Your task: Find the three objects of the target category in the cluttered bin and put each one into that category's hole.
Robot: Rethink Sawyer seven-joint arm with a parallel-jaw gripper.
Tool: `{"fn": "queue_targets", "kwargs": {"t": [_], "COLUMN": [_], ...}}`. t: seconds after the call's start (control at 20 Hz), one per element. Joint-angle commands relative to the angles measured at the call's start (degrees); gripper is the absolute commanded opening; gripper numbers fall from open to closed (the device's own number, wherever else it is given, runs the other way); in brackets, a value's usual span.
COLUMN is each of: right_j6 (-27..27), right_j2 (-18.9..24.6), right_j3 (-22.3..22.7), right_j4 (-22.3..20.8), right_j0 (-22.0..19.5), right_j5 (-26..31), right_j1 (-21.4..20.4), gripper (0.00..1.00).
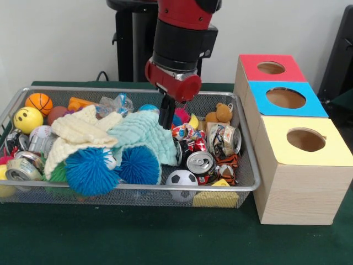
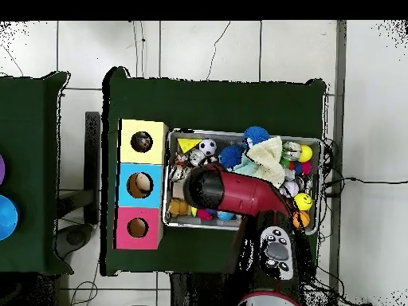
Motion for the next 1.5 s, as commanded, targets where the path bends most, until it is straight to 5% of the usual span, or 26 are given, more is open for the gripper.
{"fn": "queue_targets", "kwargs": {"t": [0.05,1.15,1.2,1.5], "right_j6": [1.22,7.65,7.76,6.94], "right_j2": [11.16,9.98,9.16,4.55], "right_j3": [8.66,9.22,8.65,5.86], "right_j4": [1.15,5.77,5.73,3.52], "right_j0": [-4.73,0.23,0.73,2.62], "right_j5": [-1.18,0.83,0.11,-0.74], "right_j1": [2.92,-2.45,-2.04,-1.41], "gripper": [0.0,0.0,1.0,1.0]}}
